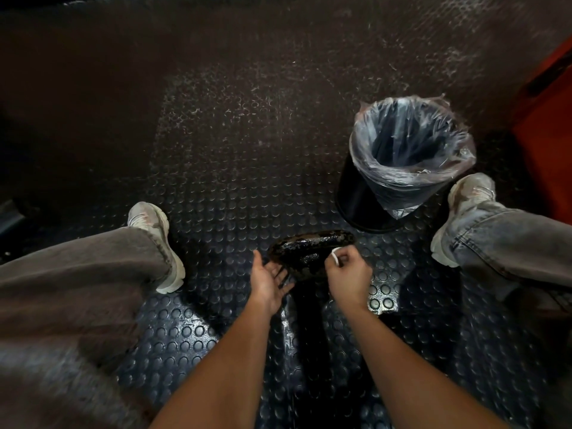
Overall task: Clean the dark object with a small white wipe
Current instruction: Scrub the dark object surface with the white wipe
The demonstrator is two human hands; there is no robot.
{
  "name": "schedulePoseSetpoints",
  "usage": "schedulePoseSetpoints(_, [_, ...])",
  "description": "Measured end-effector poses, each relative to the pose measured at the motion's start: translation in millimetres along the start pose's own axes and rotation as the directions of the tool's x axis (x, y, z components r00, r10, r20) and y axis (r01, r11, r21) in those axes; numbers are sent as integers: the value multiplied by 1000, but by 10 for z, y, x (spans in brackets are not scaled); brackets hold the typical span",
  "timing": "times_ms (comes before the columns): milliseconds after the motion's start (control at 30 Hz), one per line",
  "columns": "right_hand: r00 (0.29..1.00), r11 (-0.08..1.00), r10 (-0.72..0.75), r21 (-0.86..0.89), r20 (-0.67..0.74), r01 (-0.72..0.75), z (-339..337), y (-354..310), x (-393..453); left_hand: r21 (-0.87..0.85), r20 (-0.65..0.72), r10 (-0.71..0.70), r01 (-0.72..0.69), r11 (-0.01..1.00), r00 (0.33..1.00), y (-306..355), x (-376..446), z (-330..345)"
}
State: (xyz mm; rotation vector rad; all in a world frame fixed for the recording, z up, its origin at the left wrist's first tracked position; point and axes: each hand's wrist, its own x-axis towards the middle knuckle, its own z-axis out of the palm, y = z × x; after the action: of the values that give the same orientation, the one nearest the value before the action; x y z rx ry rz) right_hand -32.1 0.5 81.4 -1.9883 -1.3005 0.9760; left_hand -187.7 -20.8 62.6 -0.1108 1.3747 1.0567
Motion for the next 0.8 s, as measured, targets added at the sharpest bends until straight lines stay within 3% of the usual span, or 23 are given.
schedulePoseSetpoints(167, [952, 932, 305, 205, 0, -299, -12, 63, 172, 9, 0, 4, -4, 1000, 1000, 13, -12, -2])
schedulePoseSetpoints(267, [940, 898, 329, 340, -93, -281, -68, -40, 162, 6, -1, 5, -5, 1000, 1000, 5, -8, -2])
schedulePoseSetpoints(367, [970, 938, 147, 340, -195, -74, -117, -189, 43, 7, 4, 7, -7, 1000, 1000, 6, -4, 0])
schedulePoseSetpoints(467, [985, 966, -91, 229, -146, 123, -74, -247, -98, -4, 2, 15, -15, 1000, 1000, -18, 2, 6])
schedulePoseSetpoints(567, [983, 981, -167, 88, -79, 173, 9, -169, -103, -4, 15, 12, -12, 1000, 1000, -27, 28, -7])
schedulePoseSetpoints(667, [999, 1000, -24, 11, -34, 24, 31, -12, -23, 6, 11, 5, -5, 1000, 1000, -5, 53, -46])
schedulePoseSetpoints(800, [952, 935, 303, 210, -45, -287, -22, 118, 163, -9, 0, -2, 2, 1000, 1000, 20, -1, -19])
